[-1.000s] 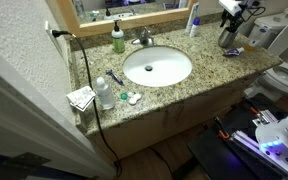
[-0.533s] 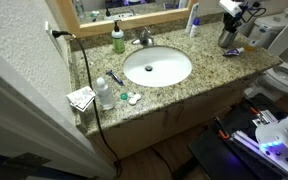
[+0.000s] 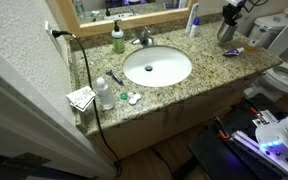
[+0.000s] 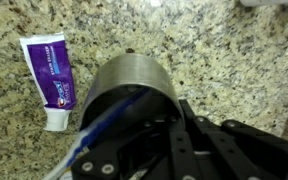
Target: Move the silver cup to the left side of the counter, move the small blue object and then the toothpaste to the left side of the counter as well
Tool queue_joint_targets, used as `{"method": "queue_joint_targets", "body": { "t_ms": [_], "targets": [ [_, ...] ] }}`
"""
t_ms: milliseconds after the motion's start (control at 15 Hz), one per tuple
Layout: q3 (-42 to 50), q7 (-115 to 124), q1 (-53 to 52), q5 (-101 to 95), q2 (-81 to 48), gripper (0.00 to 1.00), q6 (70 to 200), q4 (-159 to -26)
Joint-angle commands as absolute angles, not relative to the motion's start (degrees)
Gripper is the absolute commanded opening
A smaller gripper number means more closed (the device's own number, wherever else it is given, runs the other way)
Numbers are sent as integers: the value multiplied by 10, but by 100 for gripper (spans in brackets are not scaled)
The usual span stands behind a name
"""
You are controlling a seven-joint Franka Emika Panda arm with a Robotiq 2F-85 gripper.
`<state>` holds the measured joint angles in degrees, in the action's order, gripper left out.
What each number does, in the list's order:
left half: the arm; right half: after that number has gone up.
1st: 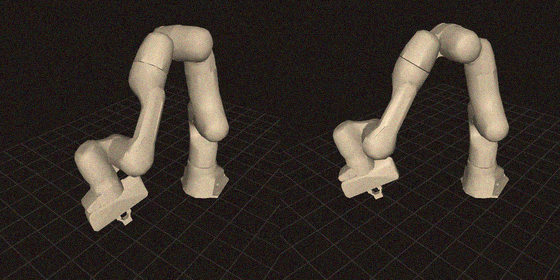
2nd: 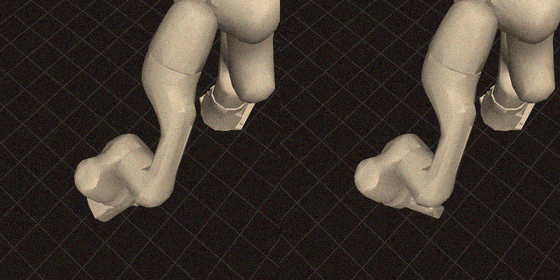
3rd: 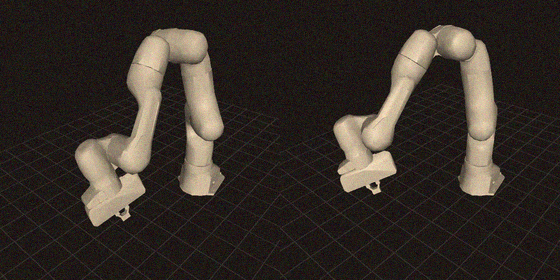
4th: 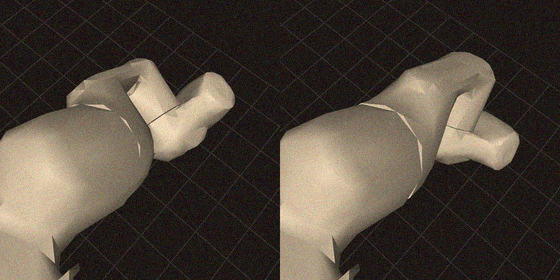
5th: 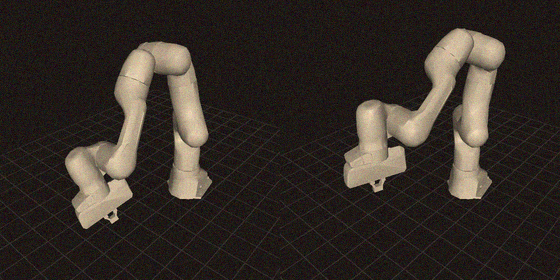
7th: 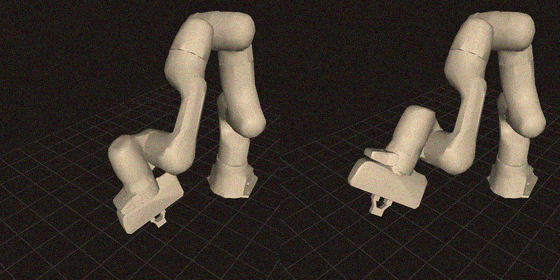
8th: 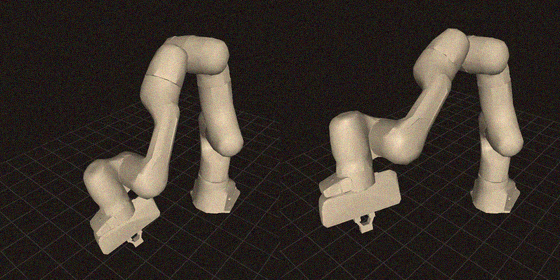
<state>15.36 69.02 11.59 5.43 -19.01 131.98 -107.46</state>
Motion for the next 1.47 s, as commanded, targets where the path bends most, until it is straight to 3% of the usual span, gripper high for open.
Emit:
{"method": "queue_joint_targets", "body": {
  "t_ms": [0,200,267,467,533,1067,1133,1333,1400],
  "targets": [
    [133,618,105,56,-108,2,1231,-1060],
    [113,569,84,51,-30,2,1173,-1063],
    [122,605,92,53,-81,7,1207,-1048],
    [109,590,83,53,-30,7,1171,-1051],
    [109,588,83,53,-28,2,1170,-1053],
    [-14,532,-23,116,19,2,1130,-1101],
    [3,553,-6,90,-2,7,1137,-1083],
    [-23,555,-32,101,4,7,1137,-1086],
    [-22,554,-31,101,4,2,1137,-1086]
  ]
}}
